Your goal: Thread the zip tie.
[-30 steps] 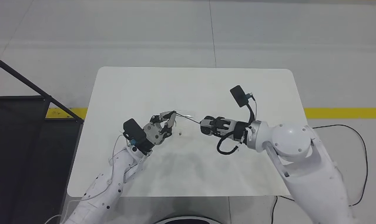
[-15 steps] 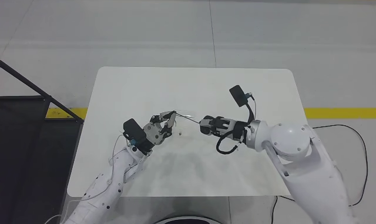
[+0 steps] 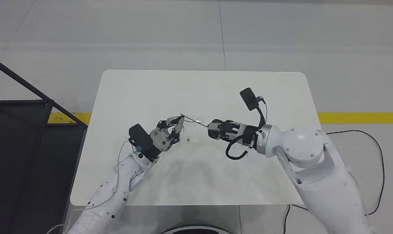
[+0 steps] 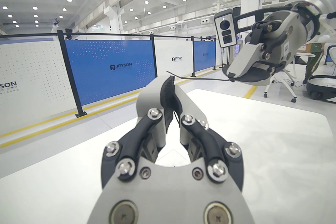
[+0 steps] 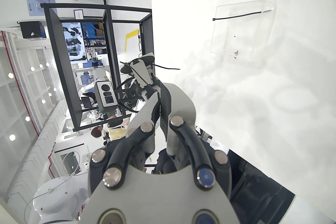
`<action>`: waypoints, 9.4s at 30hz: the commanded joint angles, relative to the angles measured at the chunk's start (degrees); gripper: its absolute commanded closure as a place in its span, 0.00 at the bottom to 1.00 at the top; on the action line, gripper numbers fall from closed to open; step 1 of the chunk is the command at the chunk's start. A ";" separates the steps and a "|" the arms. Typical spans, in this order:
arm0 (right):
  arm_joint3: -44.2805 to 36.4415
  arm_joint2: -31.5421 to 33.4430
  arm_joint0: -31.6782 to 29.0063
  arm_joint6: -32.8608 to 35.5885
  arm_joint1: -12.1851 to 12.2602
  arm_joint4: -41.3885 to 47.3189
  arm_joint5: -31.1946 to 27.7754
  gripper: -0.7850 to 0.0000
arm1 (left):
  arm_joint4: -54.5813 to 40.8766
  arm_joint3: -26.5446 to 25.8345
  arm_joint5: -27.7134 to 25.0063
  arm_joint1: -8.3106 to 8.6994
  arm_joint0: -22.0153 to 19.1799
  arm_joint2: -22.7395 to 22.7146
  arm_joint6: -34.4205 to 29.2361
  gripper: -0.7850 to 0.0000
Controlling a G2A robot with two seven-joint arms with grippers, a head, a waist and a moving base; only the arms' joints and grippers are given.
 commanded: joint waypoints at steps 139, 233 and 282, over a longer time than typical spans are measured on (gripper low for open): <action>-3.99 1.61 -3.78 1.45 2.81 0.59 -2.64 1.00 | -0.69 -1.61 -0.01 -0.06 0.22 -0.17 -2.17 1.00; -1.99 2.72 -3.36 -0.95 3.70 8.27 0.20 1.00 | 0.39 0.43 -6.48 -0.16 -2.01 0.23 0.71 1.00; -1.56 1.69 -2.38 -1.49 4.22 9.21 1.24 1.00 | 0.39 0.43 -6.48 -0.16 -2.01 0.23 0.71 1.00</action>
